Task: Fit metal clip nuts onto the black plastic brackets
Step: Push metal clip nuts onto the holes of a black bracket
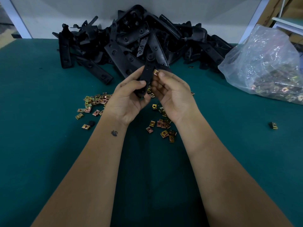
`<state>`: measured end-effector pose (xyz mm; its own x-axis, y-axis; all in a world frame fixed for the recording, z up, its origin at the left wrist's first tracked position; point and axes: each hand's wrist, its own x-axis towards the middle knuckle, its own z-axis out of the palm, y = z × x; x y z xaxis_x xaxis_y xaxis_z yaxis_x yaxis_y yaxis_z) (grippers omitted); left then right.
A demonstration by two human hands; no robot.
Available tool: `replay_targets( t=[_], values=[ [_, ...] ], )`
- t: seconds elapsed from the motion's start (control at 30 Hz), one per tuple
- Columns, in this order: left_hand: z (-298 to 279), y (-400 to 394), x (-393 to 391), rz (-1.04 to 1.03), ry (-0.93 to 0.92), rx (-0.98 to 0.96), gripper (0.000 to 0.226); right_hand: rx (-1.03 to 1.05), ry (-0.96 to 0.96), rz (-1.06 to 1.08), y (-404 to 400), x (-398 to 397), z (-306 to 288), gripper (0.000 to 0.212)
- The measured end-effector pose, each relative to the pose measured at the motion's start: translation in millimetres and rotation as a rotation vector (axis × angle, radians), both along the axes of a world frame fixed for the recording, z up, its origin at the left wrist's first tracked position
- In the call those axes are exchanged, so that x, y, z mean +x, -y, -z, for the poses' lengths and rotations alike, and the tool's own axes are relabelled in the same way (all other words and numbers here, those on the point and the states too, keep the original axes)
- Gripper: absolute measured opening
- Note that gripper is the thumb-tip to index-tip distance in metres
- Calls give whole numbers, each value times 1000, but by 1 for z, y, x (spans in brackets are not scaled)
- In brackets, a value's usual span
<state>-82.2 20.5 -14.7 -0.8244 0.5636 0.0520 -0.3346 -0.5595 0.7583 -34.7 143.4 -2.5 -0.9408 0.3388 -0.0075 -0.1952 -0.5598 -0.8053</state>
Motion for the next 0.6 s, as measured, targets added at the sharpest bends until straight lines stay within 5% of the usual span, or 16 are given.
replay_targets(
  t=[0.6],
  values=[
    [6, -3, -1, -50, -78, -167, 47, 164, -22, 146, 2, 0, 0, 16]
  ],
)
